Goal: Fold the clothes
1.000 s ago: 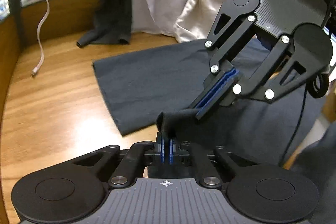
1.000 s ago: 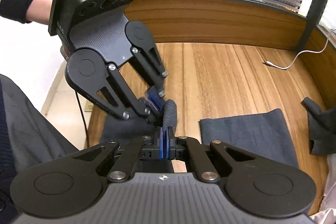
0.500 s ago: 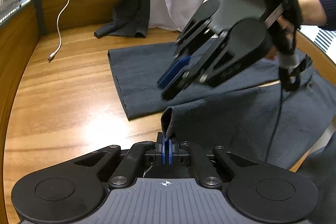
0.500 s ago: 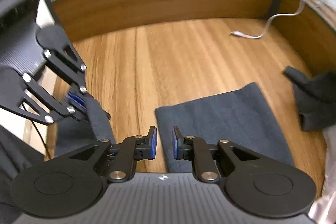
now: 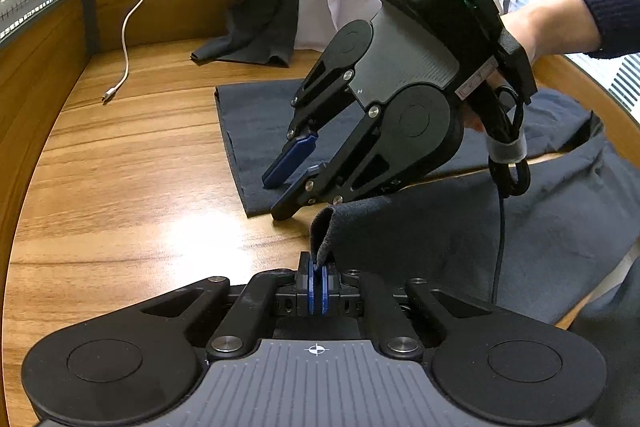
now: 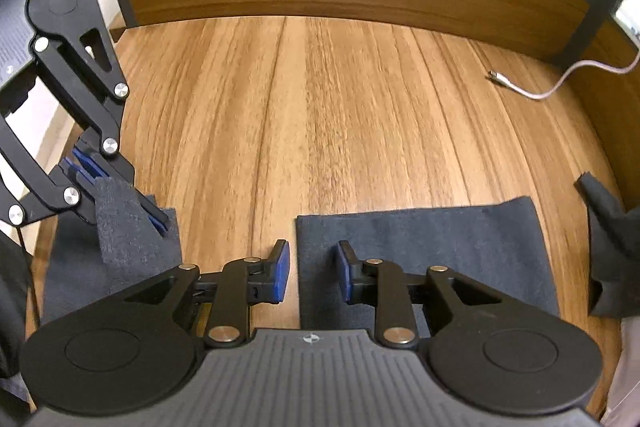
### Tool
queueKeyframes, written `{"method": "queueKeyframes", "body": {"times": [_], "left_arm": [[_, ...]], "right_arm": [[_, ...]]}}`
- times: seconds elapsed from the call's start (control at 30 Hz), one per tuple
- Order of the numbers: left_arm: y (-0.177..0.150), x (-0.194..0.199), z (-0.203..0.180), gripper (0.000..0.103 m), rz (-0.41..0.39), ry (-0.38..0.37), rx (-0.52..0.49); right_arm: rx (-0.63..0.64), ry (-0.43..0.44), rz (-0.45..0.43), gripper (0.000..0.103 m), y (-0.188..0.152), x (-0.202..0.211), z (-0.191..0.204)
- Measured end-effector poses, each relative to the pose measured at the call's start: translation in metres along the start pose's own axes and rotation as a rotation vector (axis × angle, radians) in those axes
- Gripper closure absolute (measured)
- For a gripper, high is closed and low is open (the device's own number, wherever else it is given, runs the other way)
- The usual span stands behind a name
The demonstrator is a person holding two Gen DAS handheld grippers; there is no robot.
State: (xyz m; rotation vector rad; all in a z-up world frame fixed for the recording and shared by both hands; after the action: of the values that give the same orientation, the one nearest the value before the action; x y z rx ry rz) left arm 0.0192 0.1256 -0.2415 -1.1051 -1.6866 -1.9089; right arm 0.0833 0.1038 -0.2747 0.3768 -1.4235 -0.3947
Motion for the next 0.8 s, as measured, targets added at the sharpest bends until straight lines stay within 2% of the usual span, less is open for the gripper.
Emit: {"method": "queueKeyframes", "body": {"times": [0.07, 0.13, 0.27, 0.47, 0.57, 0.8], "left_arm": [[-0.001, -0.001, 0.000, 0.097, -0.006, 0.015, 0.002], [-0.002, -0.003, 0.000, 0.097, -0.012, 0.034, -0.001], [-0.001, -0.006, 0.001, 0.097, -0.021, 0.045, 0.014], [-0.001, -0.009, 0.000, 0.097, -0.037, 0.069, 0.001], [-0.001, -0.009, -0.001, 0.097, -0.045, 0.079, 0.004], [0.002, -0.015, 0.001, 0.097, -0.050, 0.098, 0.012]], "right_arm": [[0.006, -0.007, 0.000, 0.092, 0.000, 0.001, -0.002], [-0.008, -0.005, -0.003, 0.095, 0.000, 0.003, -0.006], [-0.099, 0.085, -0.055, 0.095, 0.007, 0.022, -0.013], [-0.290, 0.352, -0.145, 0.095, 0.009, 0.062, -0.022], [-0.347, 0.471, -0.158, 0.095, 0.007, 0.073, -0.020], [-0.359, 0.543, -0.139, 0.095, 0.008, 0.062, -0.001]]}}
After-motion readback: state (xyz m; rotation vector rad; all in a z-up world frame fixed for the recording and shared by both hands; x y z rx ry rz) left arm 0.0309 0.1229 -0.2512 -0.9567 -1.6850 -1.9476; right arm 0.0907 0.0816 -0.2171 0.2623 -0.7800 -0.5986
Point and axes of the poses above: each gripper's, at about its wrist camera, not at the fingertips, and x roughly against the way its jaws point, z to its left, y to its top, the point moved 9 cm from there along -x, roughly the way its jaws point, and after that the axes turned 10 degrees about y, right-handed, at the moved point
